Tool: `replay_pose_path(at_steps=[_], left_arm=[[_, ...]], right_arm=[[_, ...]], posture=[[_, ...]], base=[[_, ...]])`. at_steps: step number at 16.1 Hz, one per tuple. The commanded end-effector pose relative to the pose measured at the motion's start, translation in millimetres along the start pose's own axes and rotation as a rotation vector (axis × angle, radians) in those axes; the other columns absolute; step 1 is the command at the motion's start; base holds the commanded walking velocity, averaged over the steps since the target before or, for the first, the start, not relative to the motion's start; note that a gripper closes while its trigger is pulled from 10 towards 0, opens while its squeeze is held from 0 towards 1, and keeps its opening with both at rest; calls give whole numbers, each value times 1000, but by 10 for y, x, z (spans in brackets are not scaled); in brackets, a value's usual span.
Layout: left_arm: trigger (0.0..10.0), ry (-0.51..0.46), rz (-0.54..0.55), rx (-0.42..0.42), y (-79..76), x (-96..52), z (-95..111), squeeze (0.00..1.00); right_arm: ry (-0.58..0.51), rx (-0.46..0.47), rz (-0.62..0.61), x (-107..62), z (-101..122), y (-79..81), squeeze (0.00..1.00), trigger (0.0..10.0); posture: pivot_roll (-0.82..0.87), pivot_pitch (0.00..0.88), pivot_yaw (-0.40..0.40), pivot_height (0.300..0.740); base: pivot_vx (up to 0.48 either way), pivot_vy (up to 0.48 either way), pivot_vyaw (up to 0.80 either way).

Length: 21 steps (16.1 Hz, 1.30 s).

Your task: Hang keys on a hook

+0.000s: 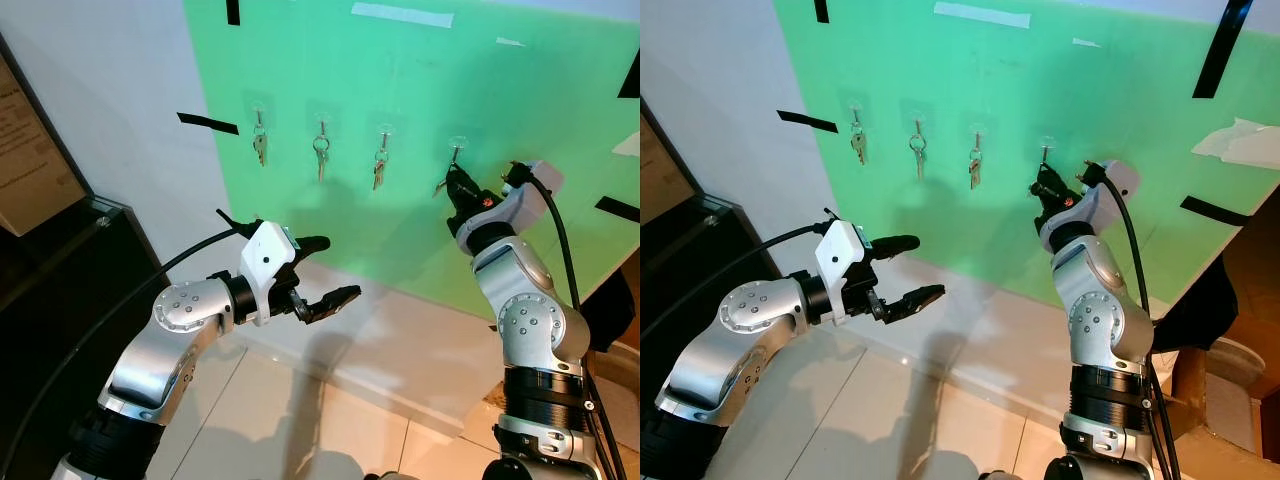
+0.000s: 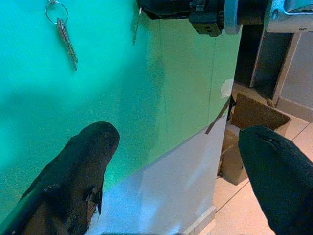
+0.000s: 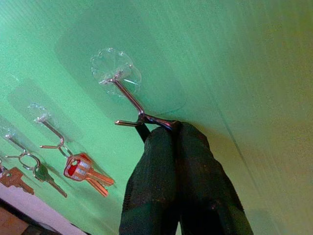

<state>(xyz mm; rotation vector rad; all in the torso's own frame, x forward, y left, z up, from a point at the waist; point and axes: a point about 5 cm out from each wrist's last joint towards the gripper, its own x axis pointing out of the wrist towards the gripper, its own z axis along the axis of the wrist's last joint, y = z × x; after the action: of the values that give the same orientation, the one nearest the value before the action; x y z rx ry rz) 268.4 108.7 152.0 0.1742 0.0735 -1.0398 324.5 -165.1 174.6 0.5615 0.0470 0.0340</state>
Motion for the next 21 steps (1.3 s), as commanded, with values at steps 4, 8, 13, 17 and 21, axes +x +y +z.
replay_pose_path(at_steps=[4,8,13,17,21], left_arm=[[10000,-11,-6,28,16,1,70,0],[10000,-16,1,31,23,4,74,0],[10000,-47,36,-1,10,9,66,0],[10000,-64,43,-13,-4,47,67,0],[10000,-69,42,-7,14,74,82,0]], right_arm=[[95,-16,-82,-38,-191,-165,0,10000],[70,-68,-73,-46,-164,-177,1000,10000],[0,-162,45,-191,-104,-107,1000,10000],[-79,-396,139,-288,-92,-26,1000,10000],[-90,-462,139,-223,-161,-28,1000,10000]], posture=[[-17,0,24,740],[-15,0,24,740],[-18,0,19,740],[-26,0,26,740],[-28,0,39,740]], base=[[0,0,0],[0,0,0],[0,0,0],[0,0,0],[0,0,0]])
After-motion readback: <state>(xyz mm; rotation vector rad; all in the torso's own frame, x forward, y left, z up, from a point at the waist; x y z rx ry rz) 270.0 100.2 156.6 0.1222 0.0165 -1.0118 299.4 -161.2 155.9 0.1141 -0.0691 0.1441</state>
